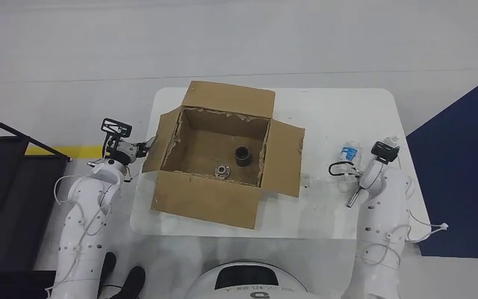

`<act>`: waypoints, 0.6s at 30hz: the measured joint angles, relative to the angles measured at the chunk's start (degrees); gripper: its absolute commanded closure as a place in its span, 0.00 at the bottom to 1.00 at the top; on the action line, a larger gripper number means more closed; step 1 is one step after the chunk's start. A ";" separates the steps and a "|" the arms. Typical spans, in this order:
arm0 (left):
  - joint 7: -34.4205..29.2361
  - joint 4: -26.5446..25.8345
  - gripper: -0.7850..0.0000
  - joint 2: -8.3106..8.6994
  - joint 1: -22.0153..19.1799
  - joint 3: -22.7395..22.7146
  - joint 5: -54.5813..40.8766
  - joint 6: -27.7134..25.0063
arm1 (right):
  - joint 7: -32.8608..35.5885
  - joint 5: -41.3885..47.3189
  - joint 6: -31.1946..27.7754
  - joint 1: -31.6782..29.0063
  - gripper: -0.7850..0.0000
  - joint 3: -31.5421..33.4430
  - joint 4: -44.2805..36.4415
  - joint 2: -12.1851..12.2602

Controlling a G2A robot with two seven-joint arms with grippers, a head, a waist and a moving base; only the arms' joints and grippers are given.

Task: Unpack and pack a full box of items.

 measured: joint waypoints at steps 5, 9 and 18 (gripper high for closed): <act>0.00 0.00 0.00 0.00 0.00 0.00 0.00 0.00 | 0.19 1.07 0.00 -1.59 1.00 0.45 -2.55 0.06; 0.00 0.00 0.00 0.00 0.00 0.00 0.00 0.00 | -0.30 5.00 -0.59 -4.58 1.00 1.46 -8.23 -0.04; 0.00 0.00 0.00 0.00 0.00 0.00 0.00 0.00 | -1.31 26.10 -1.11 -12.17 1.00 7.23 -21.35 -0.59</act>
